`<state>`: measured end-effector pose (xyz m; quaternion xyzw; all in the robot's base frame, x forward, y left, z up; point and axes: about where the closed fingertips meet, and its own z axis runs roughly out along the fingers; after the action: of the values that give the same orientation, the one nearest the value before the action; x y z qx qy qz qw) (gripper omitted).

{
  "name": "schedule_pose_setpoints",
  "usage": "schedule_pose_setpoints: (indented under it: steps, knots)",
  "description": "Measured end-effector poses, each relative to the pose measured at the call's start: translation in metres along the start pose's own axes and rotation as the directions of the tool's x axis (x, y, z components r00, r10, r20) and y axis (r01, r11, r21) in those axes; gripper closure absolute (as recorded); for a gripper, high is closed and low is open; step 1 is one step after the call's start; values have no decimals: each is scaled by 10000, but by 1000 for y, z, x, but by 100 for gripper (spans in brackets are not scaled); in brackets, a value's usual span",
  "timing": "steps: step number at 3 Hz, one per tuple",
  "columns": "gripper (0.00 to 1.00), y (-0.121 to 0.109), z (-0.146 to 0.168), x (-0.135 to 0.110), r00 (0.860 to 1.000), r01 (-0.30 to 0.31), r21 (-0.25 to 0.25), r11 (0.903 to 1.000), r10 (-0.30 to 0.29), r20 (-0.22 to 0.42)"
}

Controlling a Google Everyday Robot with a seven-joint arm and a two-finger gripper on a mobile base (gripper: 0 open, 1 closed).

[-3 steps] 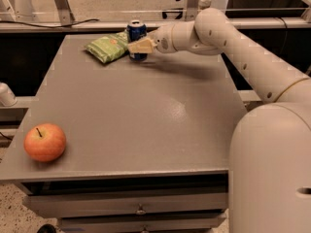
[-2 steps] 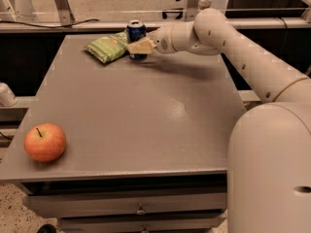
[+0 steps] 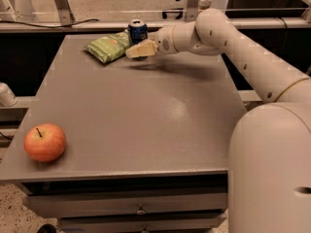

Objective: Move pepsi can near green jalapeno chip bag

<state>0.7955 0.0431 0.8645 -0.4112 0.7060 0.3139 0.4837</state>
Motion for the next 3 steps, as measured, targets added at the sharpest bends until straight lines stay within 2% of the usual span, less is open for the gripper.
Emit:
schedule_pose_setpoints:
  steps: [1,3]
  knots:
    - [0,4,-16,-1,10000,64,1,10000,-64,39]
    - [0,17,-85,-1,9995,295,326,9990,-299,102]
